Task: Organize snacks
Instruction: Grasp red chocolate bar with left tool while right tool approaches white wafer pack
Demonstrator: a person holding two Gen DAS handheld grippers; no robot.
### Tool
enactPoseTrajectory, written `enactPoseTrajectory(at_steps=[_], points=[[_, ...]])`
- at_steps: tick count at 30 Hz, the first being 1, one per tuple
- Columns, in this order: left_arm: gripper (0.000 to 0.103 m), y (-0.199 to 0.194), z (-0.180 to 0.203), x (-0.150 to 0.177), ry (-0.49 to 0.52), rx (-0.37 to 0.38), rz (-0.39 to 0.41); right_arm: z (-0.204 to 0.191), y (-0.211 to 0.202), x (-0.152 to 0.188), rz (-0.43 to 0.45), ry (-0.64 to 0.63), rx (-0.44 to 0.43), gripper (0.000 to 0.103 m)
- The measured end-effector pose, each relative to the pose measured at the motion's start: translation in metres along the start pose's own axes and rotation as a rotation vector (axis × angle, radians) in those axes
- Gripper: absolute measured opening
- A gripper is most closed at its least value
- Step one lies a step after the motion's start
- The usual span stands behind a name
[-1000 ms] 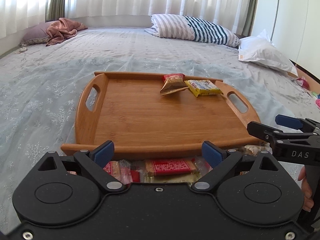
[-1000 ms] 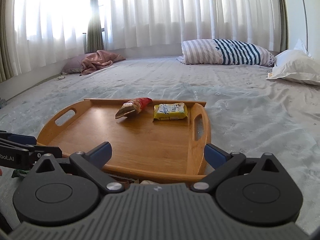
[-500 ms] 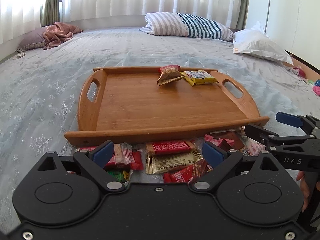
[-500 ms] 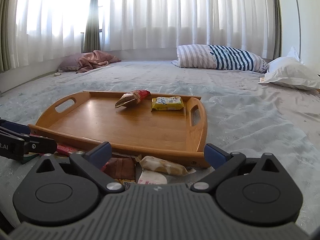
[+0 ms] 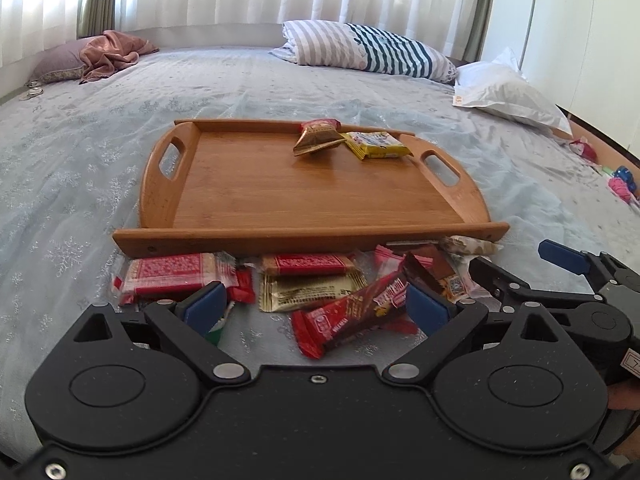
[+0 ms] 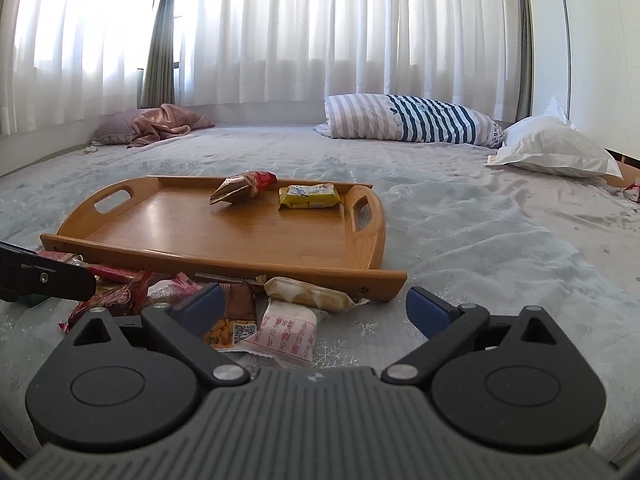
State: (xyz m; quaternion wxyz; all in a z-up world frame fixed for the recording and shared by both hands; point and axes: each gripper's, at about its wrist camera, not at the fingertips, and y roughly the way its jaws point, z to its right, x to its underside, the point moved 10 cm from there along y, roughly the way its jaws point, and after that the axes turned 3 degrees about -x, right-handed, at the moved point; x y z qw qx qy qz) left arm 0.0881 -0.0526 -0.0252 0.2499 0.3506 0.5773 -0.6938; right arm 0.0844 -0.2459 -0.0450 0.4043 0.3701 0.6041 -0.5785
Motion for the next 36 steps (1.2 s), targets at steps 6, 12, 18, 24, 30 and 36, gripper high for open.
enactPoseTrajectory(at_steps=[6,12,18,24,30,36], points=[[0.096,0.005,0.009,0.009,-0.036,0.023,-0.037,0.003,-0.006,0.005,0.008,0.04,0.036,0.095],[0.096,0.009,0.016,0.014,-0.13,0.054,-0.067,0.007,-0.012,0.012,0.014,0.058,0.041,0.095],[0.097,0.016,0.019,0.014,-0.235,0.072,-0.08,0.012,-0.016,0.015,-0.002,0.051,0.042,0.095],[0.1,0.026,0.021,0.015,-0.29,0.032,-0.062,0.013,-0.018,0.016,0.0,0.04,0.037,0.095],[0.098,0.031,0.022,0.014,-0.301,0.025,-0.05,0.01,-0.019,0.017,-0.002,0.034,0.029,0.095],[0.073,0.03,0.017,0.017,-0.29,-0.034,-0.041,0.009,-0.015,0.017,-0.009,0.049,0.023,0.095]])
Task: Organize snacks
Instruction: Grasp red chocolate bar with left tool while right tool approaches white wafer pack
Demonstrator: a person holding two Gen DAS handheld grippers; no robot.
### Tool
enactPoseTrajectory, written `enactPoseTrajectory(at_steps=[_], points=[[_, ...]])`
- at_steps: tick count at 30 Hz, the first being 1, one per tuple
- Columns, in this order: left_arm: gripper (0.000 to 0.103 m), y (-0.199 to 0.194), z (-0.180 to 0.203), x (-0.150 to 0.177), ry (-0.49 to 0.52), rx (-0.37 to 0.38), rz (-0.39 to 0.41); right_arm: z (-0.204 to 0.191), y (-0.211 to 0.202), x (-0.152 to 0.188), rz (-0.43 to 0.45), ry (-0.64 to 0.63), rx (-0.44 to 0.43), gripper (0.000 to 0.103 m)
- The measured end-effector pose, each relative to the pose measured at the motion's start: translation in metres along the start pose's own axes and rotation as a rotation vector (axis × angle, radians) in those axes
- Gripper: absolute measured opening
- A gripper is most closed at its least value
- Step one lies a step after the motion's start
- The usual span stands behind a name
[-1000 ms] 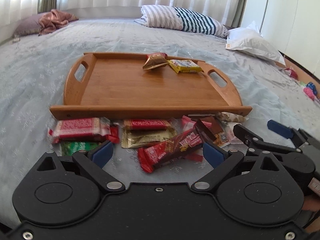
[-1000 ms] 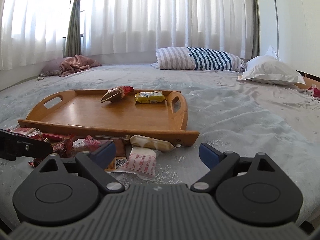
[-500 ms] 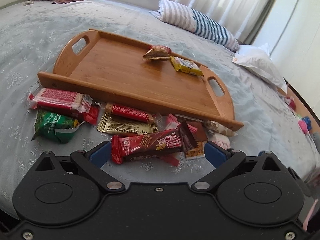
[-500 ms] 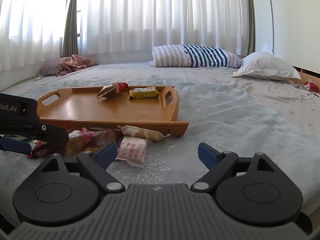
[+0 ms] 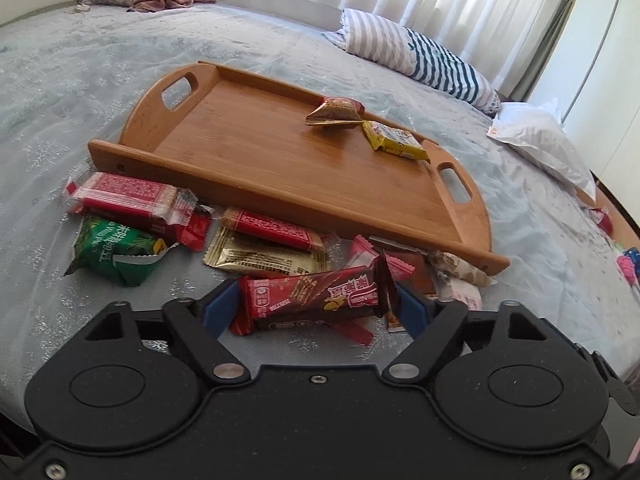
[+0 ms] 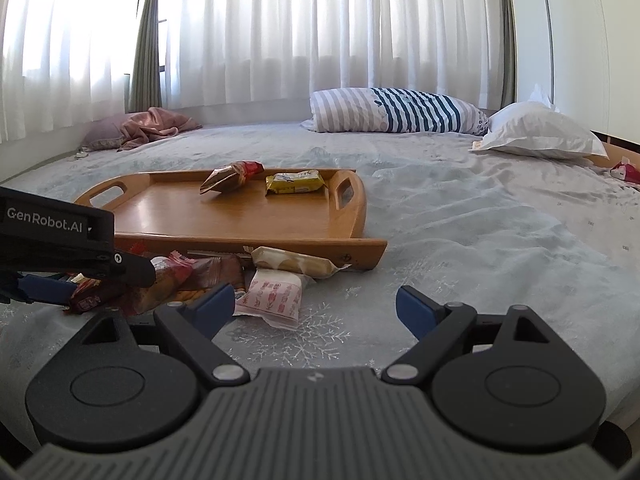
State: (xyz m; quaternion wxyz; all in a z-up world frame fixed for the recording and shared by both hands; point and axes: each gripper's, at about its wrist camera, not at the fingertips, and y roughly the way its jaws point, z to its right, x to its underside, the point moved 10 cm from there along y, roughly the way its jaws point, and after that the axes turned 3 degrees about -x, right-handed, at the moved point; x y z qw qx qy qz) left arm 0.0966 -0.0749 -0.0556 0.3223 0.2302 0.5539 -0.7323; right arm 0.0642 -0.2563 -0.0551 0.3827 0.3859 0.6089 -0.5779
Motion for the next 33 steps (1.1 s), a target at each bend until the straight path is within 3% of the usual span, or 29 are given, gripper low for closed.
enactPoseTrajectory(at_steps=[4,14,18,24,33], points=[[0.066,-0.004,0.0,0.0,0.035,-0.01,0.016,-0.002,0.001,0.001,-0.005,0.003,-0.007,0.095],[0.065,-0.022,0.007,-0.009,0.166,-0.045,0.114,-0.012,0.003,-0.006,-0.004,0.048,-0.041,0.093],[0.065,-0.029,0.008,-0.014,0.22,-0.071,0.157,-0.014,0.006,-0.007,-0.018,0.082,-0.023,0.086],[0.065,-0.028,0.006,-0.015,0.239,-0.072,0.149,-0.018,0.014,-0.004,-0.056,0.103,-0.015,0.072],[0.065,-0.026,0.001,-0.015,0.248,-0.074,0.143,-0.019,0.029,0.0,-0.111,0.124,0.016,0.069]])
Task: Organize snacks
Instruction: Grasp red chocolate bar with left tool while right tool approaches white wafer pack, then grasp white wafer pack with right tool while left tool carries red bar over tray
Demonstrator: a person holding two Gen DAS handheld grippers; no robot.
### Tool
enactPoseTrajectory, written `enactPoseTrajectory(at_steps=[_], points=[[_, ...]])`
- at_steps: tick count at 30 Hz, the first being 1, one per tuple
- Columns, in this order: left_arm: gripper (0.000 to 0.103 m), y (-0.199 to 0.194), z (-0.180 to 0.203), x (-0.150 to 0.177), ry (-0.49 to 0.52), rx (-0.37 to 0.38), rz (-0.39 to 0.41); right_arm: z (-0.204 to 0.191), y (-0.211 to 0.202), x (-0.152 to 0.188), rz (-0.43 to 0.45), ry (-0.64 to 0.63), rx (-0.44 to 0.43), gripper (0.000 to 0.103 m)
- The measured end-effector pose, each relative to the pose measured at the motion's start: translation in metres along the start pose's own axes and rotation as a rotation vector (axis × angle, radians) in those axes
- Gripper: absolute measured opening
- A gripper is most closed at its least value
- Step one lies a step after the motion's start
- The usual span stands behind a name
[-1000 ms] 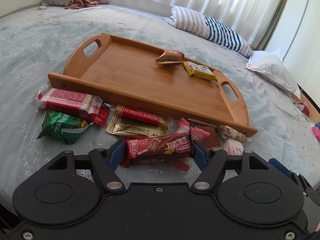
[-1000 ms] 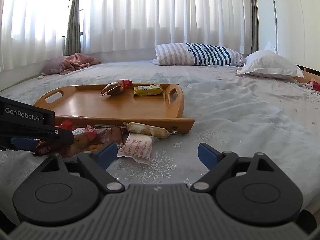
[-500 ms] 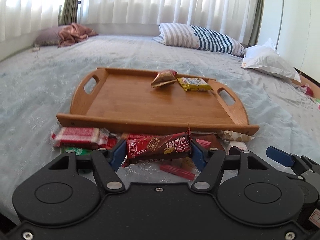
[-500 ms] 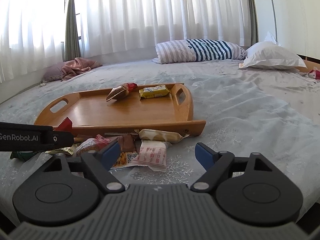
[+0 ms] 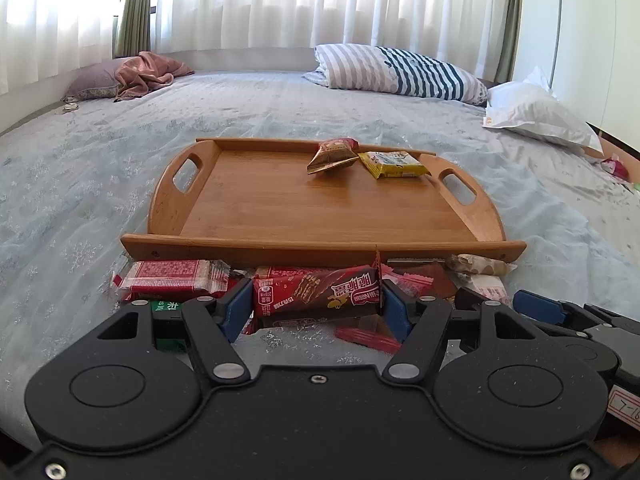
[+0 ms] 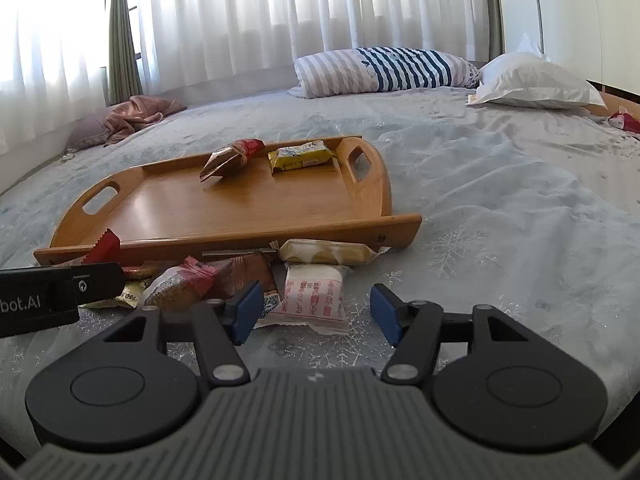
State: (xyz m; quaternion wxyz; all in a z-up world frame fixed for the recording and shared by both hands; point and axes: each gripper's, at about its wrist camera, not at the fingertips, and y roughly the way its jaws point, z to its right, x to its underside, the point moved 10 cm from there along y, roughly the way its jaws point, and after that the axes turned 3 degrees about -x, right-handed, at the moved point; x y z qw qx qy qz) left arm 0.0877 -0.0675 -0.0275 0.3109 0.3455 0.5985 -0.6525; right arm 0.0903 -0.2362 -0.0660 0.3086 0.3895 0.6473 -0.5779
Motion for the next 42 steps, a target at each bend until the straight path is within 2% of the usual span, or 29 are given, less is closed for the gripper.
enactPoseTrajectory(at_steps=[4,11,17,24,28,32,37,42], points=[[0.065,0.001,-0.002,0.0,0.004,-0.002,-0.002,-0.002,0.001,-0.003,0.004,0.004,-0.001,0.062],[0.065,0.004,-0.002,0.0,0.015,0.0,-0.005,-0.002,0.0,-0.004,-0.005,0.007,0.002,0.042],[0.065,0.006,-0.002,-0.002,0.02,0.001,-0.004,-0.004,-0.008,-0.005,0.006,-0.018,0.0,0.034],[0.065,0.008,-0.001,-0.009,0.022,0.0,0.002,-0.004,-0.021,-0.009,0.02,-0.047,-0.006,0.034],[0.065,0.015,0.0,-0.014,0.05,-0.002,-0.029,-0.003,-0.028,-0.014,0.037,-0.05,-0.003,0.034],[0.065,0.02,0.0,-0.026,0.076,-0.01,-0.016,-0.001,-0.035,-0.023,0.063,-0.048,0.0,0.034],[0.065,0.029,0.004,-0.044,0.056,0.044,-0.032,0.0,-0.039,-0.037,0.106,-0.057,0.0,0.034],[0.065,0.043,0.004,-0.067,0.041,0.065,-0.04,0.004,-0.029,-0.054,0.13,-0.053,-0.007,0.034]])
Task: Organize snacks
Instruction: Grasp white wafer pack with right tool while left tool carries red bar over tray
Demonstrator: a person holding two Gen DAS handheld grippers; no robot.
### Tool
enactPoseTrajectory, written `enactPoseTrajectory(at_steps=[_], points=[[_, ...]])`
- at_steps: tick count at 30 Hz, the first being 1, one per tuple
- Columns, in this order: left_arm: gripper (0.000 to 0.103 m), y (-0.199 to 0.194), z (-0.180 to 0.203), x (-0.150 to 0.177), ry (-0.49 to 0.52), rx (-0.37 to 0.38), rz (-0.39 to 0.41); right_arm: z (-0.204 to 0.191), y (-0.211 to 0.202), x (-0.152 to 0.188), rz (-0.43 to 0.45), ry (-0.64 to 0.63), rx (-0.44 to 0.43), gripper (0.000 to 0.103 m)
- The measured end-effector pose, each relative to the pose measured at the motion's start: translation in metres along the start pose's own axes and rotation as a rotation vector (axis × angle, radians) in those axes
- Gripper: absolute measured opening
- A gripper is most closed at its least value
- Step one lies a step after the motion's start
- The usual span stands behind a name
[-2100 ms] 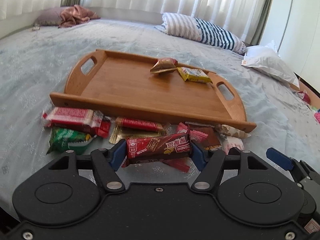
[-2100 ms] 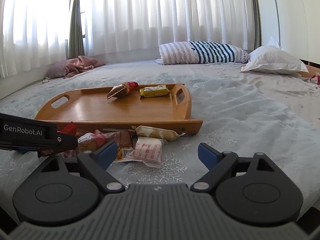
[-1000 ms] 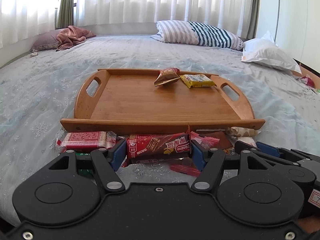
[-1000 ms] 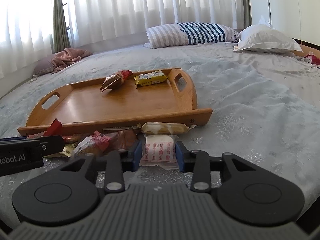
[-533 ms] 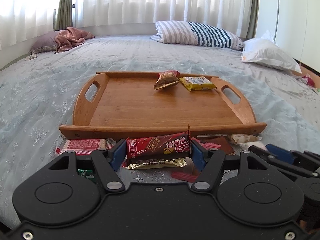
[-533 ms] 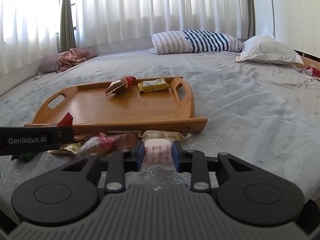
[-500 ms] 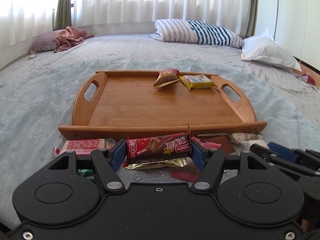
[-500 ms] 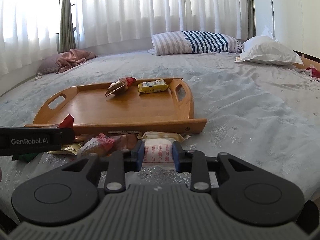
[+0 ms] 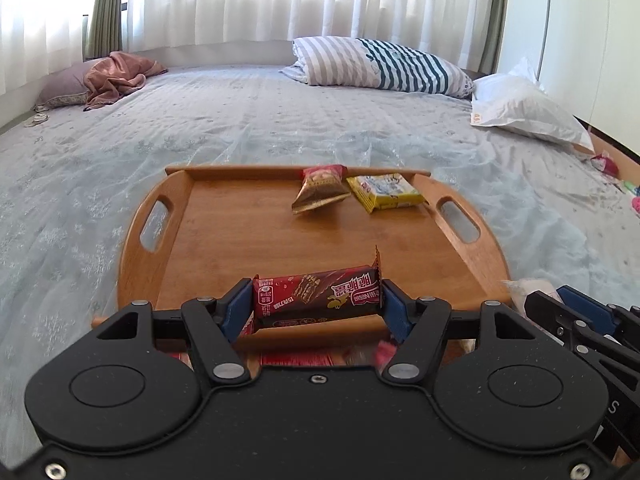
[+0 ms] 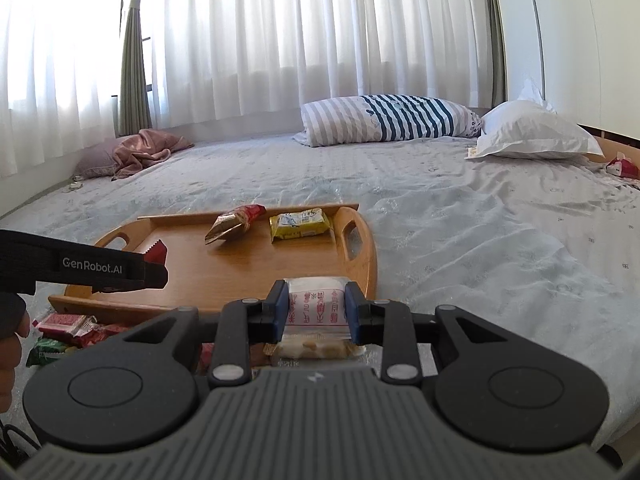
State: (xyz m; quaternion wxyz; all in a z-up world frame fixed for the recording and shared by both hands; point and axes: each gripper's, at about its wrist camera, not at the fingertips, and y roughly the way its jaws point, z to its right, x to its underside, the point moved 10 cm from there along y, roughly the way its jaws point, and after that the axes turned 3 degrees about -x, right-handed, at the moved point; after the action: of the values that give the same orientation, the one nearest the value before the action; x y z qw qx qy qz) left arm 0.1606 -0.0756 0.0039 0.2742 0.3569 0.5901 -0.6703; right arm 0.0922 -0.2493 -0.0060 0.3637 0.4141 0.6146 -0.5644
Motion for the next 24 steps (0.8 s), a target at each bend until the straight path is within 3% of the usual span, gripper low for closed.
enactPoseTrajectory(at_steps=[12,24], points=[[0.065,0.04,0.005,-0.041,-0.001,0.048,-0.03,0.006,0.045,-0.038,0.054,-0.008,-0.055,0.035],[0.065,0.095,0.024,-0.049,0.065,0.041,-0.073,0.005,0.101,-0.049,0.039,-0.042,-0.094,0.035]])
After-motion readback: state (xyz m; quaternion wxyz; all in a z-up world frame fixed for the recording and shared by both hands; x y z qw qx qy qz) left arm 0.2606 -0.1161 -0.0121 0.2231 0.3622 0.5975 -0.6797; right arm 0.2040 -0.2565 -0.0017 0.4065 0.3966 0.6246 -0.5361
